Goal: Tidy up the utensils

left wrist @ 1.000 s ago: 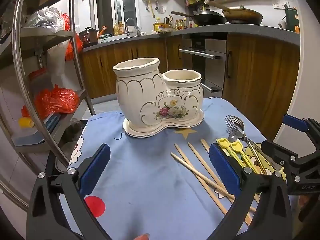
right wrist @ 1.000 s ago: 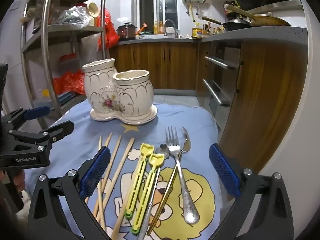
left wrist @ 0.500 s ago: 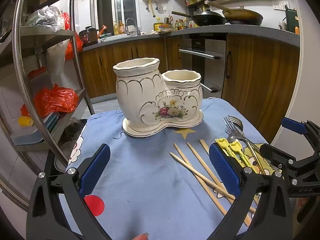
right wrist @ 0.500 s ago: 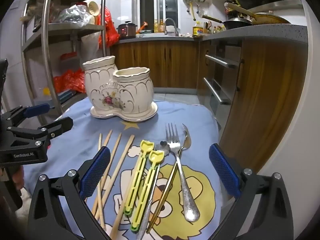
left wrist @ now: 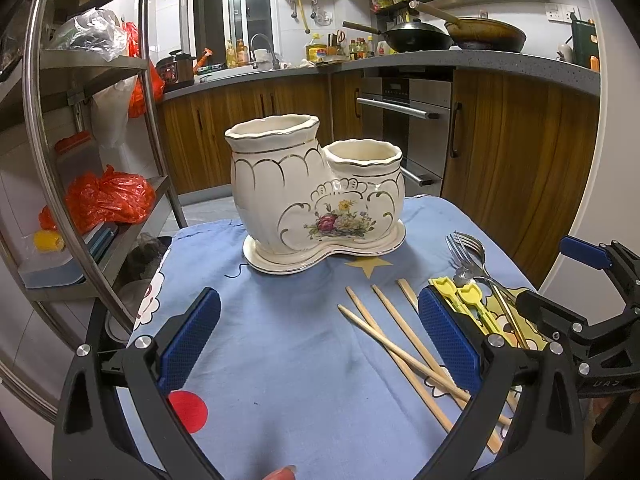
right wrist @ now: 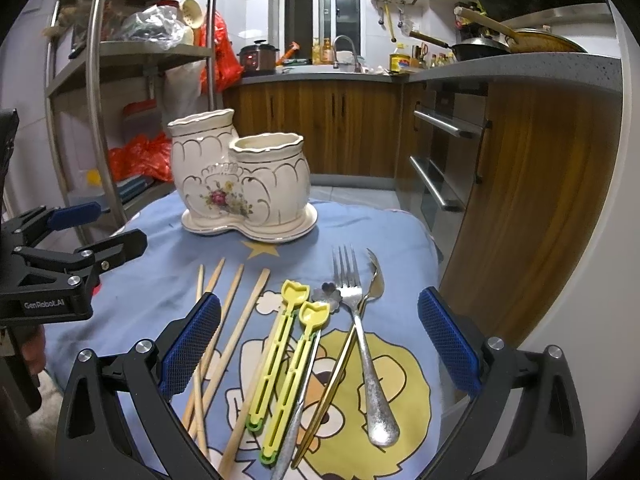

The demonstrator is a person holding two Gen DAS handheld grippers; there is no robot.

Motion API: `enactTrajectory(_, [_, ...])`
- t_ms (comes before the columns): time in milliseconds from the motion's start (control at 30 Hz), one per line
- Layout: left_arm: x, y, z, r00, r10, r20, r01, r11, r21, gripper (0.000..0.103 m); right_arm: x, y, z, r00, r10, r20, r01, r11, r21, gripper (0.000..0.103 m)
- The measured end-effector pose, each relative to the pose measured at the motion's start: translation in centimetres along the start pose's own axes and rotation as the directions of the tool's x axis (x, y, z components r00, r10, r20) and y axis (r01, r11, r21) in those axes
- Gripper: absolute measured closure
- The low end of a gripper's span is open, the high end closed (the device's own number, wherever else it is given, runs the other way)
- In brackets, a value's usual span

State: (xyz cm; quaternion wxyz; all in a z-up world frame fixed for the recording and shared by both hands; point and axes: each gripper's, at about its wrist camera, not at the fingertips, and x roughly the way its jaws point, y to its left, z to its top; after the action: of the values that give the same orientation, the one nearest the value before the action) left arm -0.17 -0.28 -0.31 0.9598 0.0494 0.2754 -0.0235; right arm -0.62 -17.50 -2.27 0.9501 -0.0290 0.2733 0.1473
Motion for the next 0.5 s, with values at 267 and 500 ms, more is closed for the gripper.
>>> enactTrajectory(267, [0.00, 0.09, 0.00, 1.000, -0.002, -0.001, 0.002, 1.000, -0.002, 0.005, 0.03, 0.01, -0.02, 1.000, 0.000, 0.000, 0.000, 1.000, 0.000, 0.005])
enactTrajectory(500, [0.01, 0.13, 0.04, 1.000, -0.003, -0.001, 0.003, 1.000, -0.004, 0.005, -0.04, 0.00, 0.06, 1.000, -0.001, -0.001, 0.001, 1.000, -0.001, 0.005])
